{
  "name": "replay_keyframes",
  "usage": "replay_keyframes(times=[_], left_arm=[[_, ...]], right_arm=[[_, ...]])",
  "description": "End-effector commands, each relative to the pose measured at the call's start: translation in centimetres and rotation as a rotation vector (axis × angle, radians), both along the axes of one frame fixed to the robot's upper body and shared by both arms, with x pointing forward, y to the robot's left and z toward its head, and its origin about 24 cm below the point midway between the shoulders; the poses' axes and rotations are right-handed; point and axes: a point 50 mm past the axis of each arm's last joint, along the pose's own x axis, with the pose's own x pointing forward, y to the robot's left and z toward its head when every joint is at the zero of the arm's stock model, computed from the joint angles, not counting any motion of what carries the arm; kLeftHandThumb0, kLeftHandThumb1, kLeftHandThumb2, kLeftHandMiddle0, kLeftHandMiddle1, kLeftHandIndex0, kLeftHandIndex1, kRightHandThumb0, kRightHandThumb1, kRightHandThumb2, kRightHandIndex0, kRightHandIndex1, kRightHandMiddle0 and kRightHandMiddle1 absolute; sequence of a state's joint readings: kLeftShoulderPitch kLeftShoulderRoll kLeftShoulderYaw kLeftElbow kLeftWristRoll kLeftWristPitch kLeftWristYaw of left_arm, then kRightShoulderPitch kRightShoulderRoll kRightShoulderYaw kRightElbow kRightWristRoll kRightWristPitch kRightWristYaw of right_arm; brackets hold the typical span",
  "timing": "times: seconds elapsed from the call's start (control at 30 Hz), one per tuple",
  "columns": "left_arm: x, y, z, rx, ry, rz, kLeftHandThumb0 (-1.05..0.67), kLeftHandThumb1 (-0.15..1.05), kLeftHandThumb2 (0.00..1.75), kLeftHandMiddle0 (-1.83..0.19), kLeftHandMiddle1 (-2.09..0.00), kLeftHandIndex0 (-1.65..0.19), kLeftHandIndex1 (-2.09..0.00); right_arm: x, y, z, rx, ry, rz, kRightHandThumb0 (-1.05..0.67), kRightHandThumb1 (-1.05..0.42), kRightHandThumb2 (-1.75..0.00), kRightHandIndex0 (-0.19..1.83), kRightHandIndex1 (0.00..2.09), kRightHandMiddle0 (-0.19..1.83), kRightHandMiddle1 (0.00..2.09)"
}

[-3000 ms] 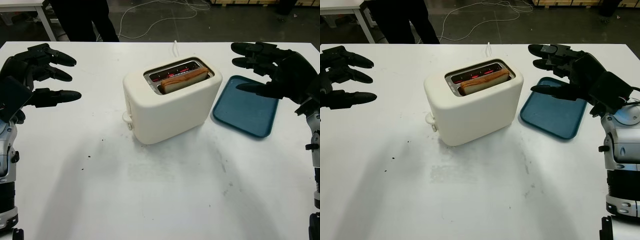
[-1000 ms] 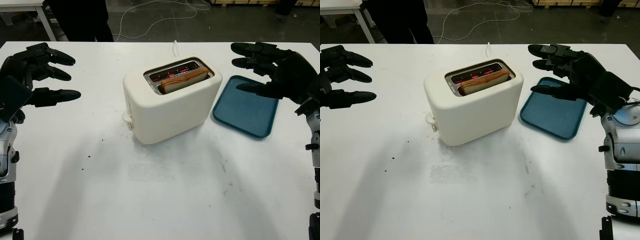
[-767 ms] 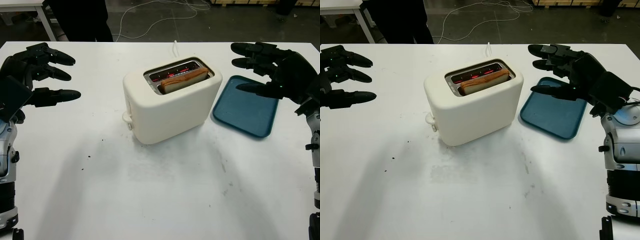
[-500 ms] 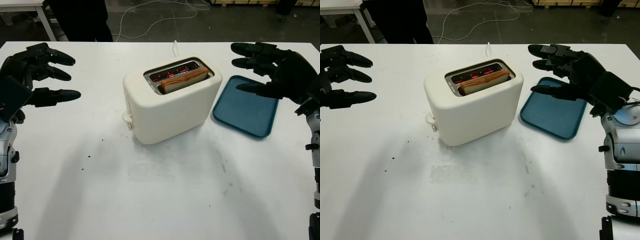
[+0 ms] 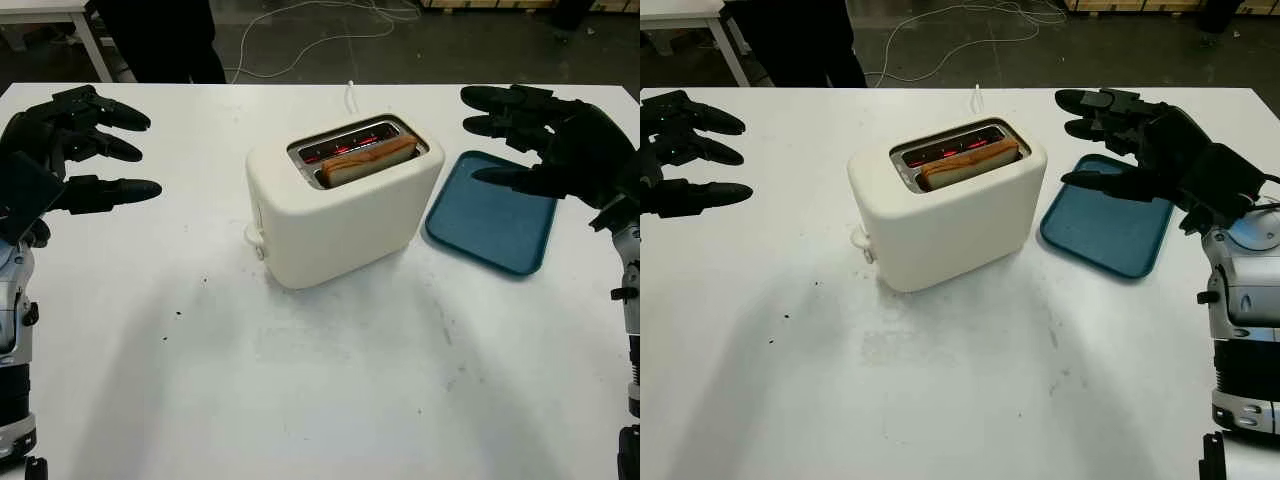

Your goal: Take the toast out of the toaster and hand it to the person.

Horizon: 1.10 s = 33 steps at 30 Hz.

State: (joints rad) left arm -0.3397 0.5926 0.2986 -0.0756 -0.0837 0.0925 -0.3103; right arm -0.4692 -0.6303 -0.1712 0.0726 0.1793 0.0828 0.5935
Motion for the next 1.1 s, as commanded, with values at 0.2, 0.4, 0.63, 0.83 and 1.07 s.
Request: replay_keyframes(times=[0.2,0.4,0.63,0.83,1.07], left_arm=[[-0.16,-0.05,-0.28,0.002,0.003,-0.002,-1.05,0.53,0.00,-0.58,-1.04,-0.59,-0.89],[-0.17,-0.06,-0.28,0.009,-0.002,-0.001,-1.05,0.53,0.00,-0.58,-1.04,-0.59,-0.89],[-0.18,-0.04,-0.24,0.004,0.001,-0.004,-1.05,0.53,0.00,-0.58,-1.05,-0.59,-0.90],[-0.19,-0.09,-0.23,0.009,0.002,-0.001,-1.05,0.54,0.01,-0.57,-1.05,-0.59,-0.90],[-0.20,-0.08,-0.28,0.002,0.003,-0.003,-1.05,0.52,0.00,-0.57,-1.05,-0.59,-0.90]], right_arm=[[-0.06,-0.02,0.04,0.011,0.001,-0.003,-0.64,-0.79,0.00,0.13,0.56,0.42,0.00],[-0.02,0.00,0.09,0.013,0.000,-0.002,-0.65,-0.80,0.00,0.13,0.57,0.42,0.00],[-0.06,-0.01,0.12,0.010,-0.004,0.001,-0.66,-0.80,0.00,0.13,0.58,0.42,0.00],[-0.08,-0.02,0.16,0.007,-0.006,0.001,-0.68,-0.80,0.00,0.13,0.58,0.42,0.01],[-0.09,-0.01,0.14,-0.002,-0.014,0.003,-0.66,-0.80,0.00,0.13,0.59,0.42,0.00]])
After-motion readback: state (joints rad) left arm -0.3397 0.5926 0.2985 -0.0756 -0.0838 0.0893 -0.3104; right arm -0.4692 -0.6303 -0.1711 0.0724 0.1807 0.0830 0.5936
